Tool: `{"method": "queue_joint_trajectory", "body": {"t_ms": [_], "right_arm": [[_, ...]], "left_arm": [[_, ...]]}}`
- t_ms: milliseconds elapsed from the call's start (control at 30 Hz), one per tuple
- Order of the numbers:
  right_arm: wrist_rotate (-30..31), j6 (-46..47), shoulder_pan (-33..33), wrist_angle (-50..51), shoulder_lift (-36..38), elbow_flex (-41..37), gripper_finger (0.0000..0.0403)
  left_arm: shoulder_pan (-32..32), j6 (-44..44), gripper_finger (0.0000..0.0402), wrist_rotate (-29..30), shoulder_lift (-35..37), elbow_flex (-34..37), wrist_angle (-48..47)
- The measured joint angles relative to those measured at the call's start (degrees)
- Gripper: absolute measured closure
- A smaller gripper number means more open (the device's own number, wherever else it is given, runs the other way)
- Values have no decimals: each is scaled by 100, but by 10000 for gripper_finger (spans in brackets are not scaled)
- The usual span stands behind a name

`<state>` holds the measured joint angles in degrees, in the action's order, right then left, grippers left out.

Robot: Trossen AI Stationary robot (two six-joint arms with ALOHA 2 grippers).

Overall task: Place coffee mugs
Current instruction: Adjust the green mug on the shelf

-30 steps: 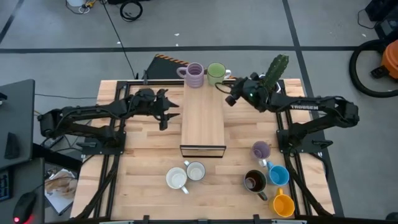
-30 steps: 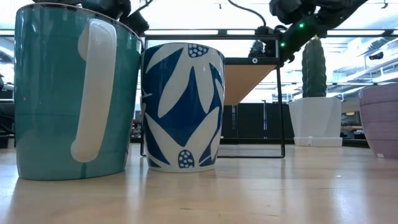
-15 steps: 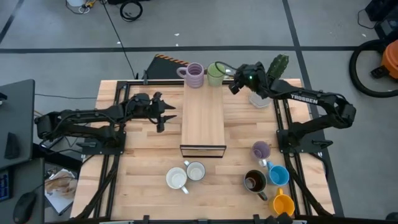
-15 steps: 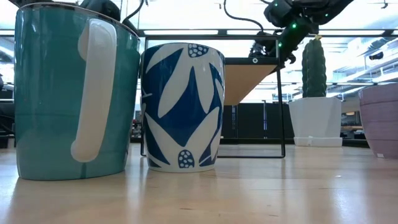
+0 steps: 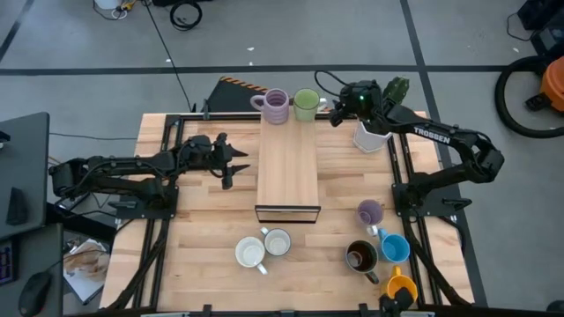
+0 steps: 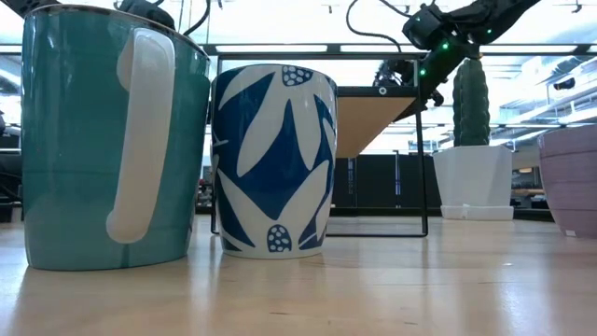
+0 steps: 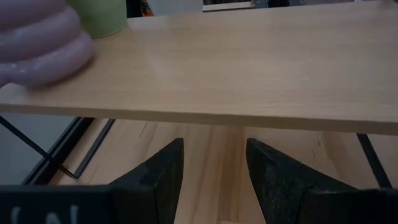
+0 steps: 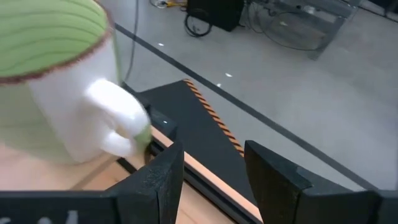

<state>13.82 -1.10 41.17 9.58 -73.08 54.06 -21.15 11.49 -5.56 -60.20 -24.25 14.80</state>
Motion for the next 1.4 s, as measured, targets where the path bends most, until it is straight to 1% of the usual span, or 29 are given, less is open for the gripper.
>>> {"method": "queue_joint_trajectory", "body": {"t_ms": [400, 533, 667, 1000, 1133, 1233, 1333, 1400], "right_arm": [[-6, -169, -21, -261, -30, 0, 228], [-172, -198, -26, -349, -240, 0, 228], [-194, -206, -26, -421, -450, 0, 228], [-422, -148, -119, -526, -470, 0, 228], [-224, -151, -190, -475, -438, 0, 228], [-45, -151, -295, -382, -251, -2, 228], [160, -159, -497, -21, 38, 49, 228], [190, -147, -694, 334, 203, 153, 228]], "left_arm": [[0, -36, 221, -2, 0, 0, 110], [0, -38, 221, -2, 0, 0, 110], [2, -38, 221, -2, 0, 0, 110], [1, -38, 221, -2, -2, 0, 108], [2, -55, 221, -2, -2, 0, 112], [0, -132, 221, -4, -2, 0, 112], [15, -188, 221, -73, -2, 0, 112], [15, -218, 221, -152, -2, 0, 112]]}}
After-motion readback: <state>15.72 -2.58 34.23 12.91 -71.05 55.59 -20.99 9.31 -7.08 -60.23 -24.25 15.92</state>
